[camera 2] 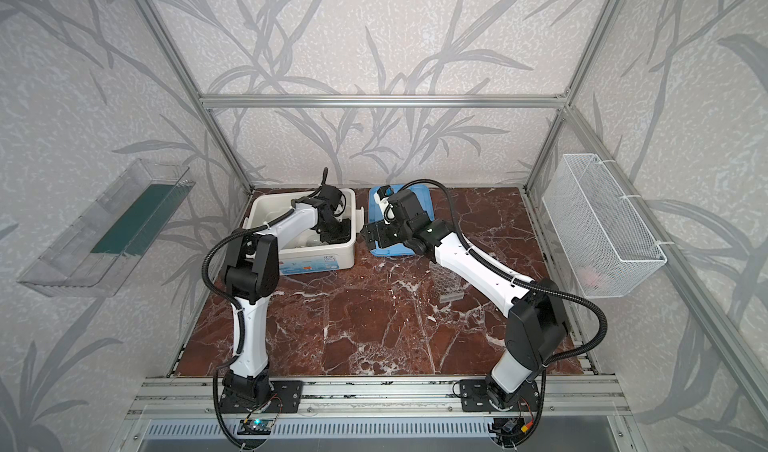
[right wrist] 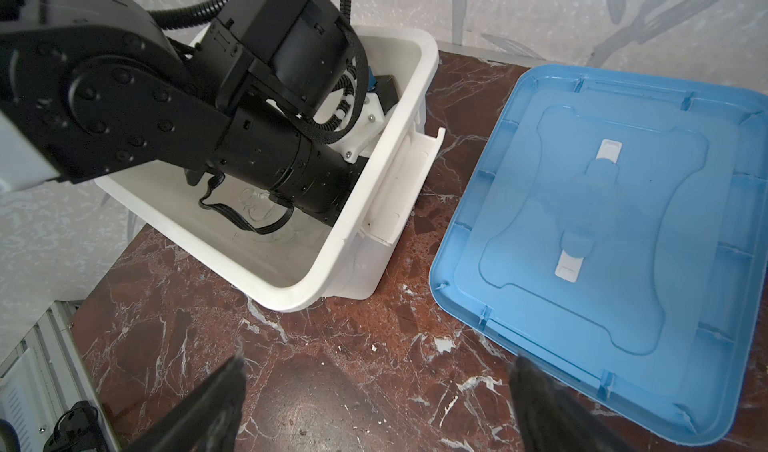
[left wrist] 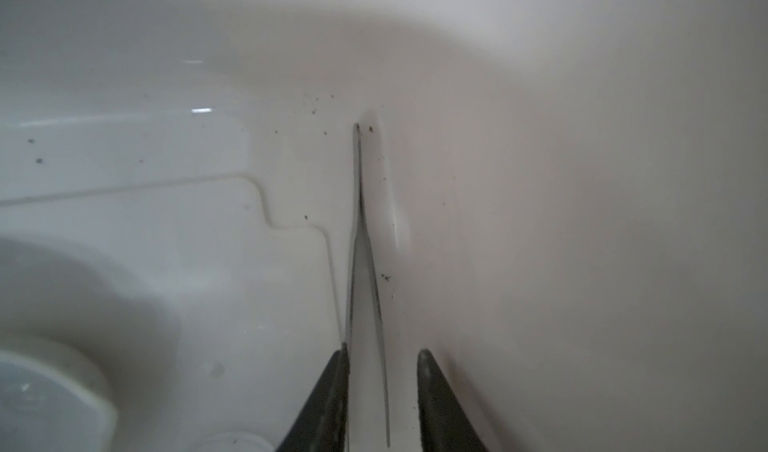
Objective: Organize the chemistry lab equipment
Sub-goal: 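Lower the tweezers into the tub and open the left gripper, then withdraw the left gripper from the tub while the right gripper reaches the blue lid's edge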
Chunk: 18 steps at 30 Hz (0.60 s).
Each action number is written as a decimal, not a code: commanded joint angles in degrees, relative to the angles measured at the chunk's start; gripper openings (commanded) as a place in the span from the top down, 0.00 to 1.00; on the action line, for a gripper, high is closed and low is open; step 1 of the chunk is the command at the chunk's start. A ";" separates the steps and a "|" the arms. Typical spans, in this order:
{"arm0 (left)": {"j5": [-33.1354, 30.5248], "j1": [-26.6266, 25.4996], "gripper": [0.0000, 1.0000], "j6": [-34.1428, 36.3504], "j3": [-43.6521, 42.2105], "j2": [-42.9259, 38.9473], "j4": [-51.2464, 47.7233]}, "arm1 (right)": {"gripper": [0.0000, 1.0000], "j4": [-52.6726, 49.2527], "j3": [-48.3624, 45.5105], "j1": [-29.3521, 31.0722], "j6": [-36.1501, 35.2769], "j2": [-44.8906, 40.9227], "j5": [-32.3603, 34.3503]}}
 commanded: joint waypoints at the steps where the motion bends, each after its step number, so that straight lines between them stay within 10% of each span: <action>1: -1.36 -0.05 0.67 -0.08 0.28 -0.27 -3.95 | 0.03 1.19 -0.37 -0.30 -0.37 -1.29 0.72; 9: -4.64 -0.05 0.57 -0.08 2.64 -5.09 -7.15 | 0.03 0.28 1.09 -0.68 -1.33 -1.60 1.17; 18: -6.08 0.03 0.20 -0.69 2.85 -14.88 -8.74 | 0.01 -4.65 4.79 -2.84 -4.06 -1.63 4.02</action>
